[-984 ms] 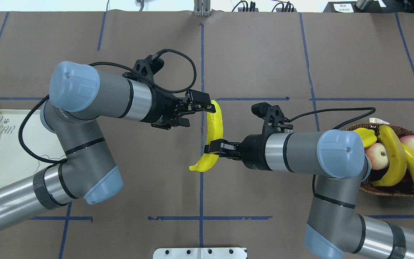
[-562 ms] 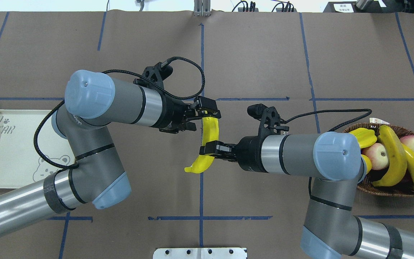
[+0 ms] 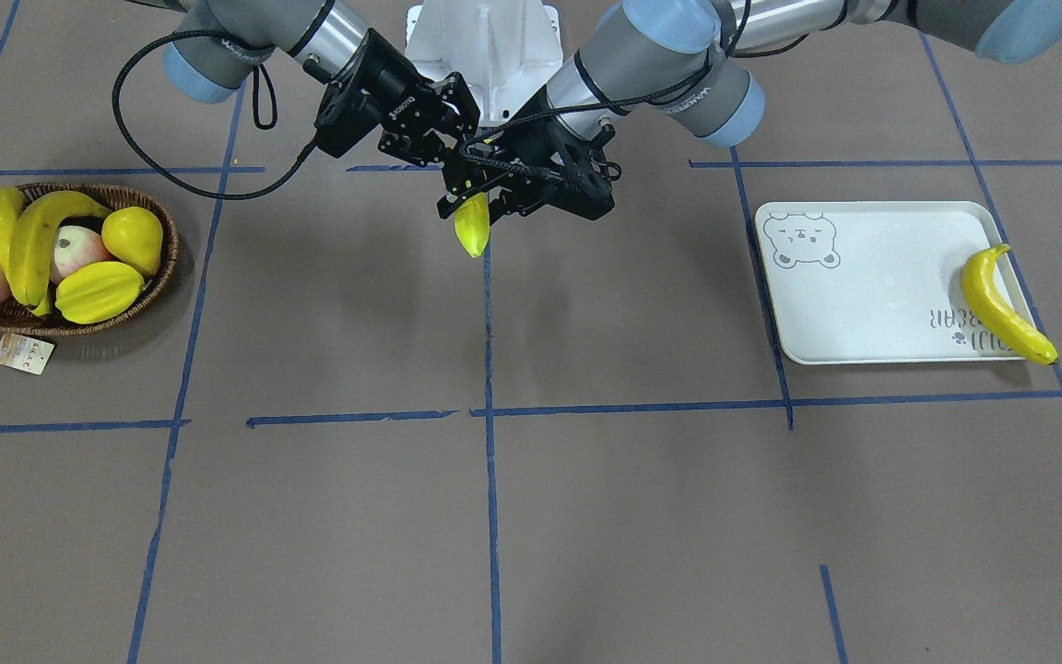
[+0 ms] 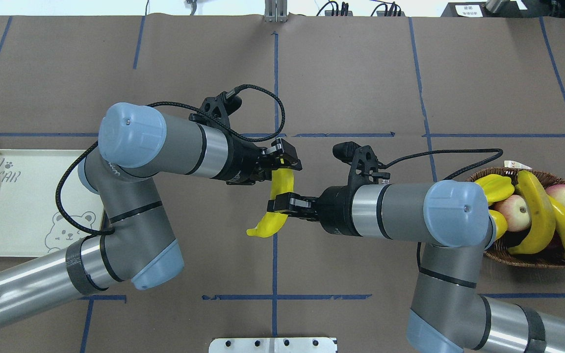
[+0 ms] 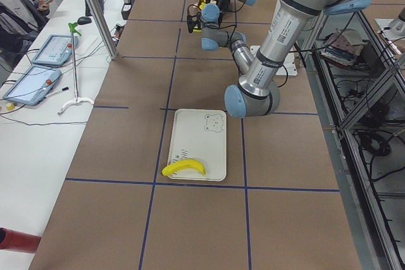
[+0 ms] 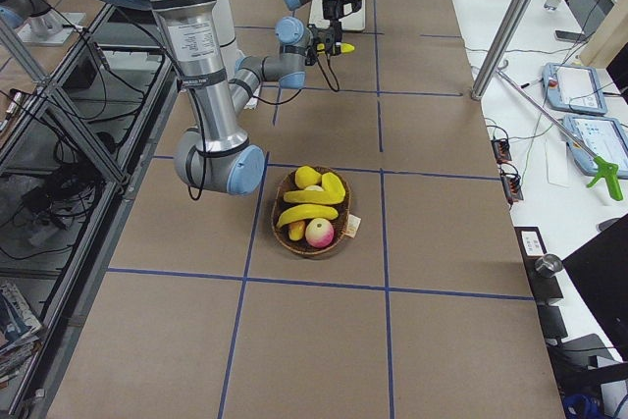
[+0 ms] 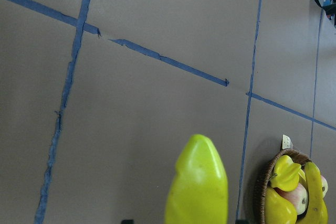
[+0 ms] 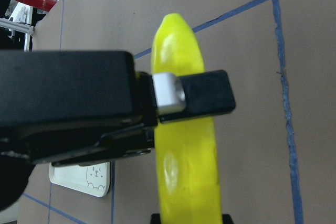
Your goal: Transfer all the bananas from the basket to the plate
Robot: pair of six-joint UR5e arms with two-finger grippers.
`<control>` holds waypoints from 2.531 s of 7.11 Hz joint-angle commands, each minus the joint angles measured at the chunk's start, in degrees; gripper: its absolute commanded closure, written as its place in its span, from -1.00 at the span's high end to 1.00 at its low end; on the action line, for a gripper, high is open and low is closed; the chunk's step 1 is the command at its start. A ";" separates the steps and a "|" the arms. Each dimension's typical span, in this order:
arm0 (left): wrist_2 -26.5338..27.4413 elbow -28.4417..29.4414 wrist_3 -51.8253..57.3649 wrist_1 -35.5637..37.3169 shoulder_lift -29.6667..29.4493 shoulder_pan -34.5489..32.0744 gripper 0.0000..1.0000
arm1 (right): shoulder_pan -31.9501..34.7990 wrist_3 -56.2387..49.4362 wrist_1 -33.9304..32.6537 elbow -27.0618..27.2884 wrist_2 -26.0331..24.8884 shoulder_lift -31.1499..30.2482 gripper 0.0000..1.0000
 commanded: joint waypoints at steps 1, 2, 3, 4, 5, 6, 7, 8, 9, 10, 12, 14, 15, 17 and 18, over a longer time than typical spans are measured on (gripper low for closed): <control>0.01 -0.17 -0.10 -0.06 -0.01 0.10 -0.28 | -0.02 0.00 -0.06 -0.06 -0.19 0.05 -0.87; 0.01 -0.43 -0.10 -0.06 -0.01 0.10 -0.58 | -0.02 -0.09 -0.06 -0.06 -0.19 0.05 -0.84; 0.01 -0.96 -0.10 0.03 0.25 -0.07 -0.91 | -0.02 -0.09 0.11 -0.06 -0.19 0.05 -0.38; 0.01 -0.96 -0.01 0.03 0.69 -0.16 -1.00 | -0.02 0.00 -0.32 -0.06 -0.28 0.05 0.99; 0.09 -0.96 -0.01 0.29 1.13 -0.60 -1.00 | 0.41 -0.17 -0.50 0.11 -0.20 0.05 0.99; 0.09 -1.05 0.16 2.12 2.35 -1.73 -1.00 | 0.94 -0.18 -1.37 0.64 0.33 -0.39 0.99; 0.01 -1.14 0.51 4.75 2.80 -3.14 -1.00 | 1.03 -0.18 -5.12 3.08 0.94 -0.56 0.99; -0.08 -1.31 0.78 7.04 3.50 -4.81 -1.00 | 1.38 -0.18 -13.08 7.28 1.99 -0.48 0.99; -0.08 -2.18 0.87 8.10 5.77 -6.65 -1.00 | 2.25 -0.78 -23.69 11.41 2.96 -0.56 0.99; -0.17 -3.59 0.95 9.33 8.40 -8.84 -1.00 | 4.52 -1.23 -32.15 13.28 5.06 -0.39 0.99; 0.01 -9.10 8.01 20.17 11.14 -12.45 -1.00 | 9.88 -7.34 -40.63 13.83 10.50 -0.74 0.99; 0.01 -20.69 14.29 42.54 17.90 -13.86 -1.00 | 14.46 -17.52 -50.20 14.26 14.03 -0.92 0.99; -0.08 -22.48 15.71 47.88 19.40 -15.09 -1.00 | 16.30 -23.67 -55.82 15.05 15.17 -0.92 0.99; -0.70 -22.50 24.27 46.62 27.64 -19.83 -1.00 | 21.04 -36.32 -62.18 15.32 15.71 -2.05 0.99; -0.78 -22.24 26.77 44.44 30.72 -21.59 -1.00 | 23.94 -40.30 -62.12 15.23 19.11 -3.97 0.99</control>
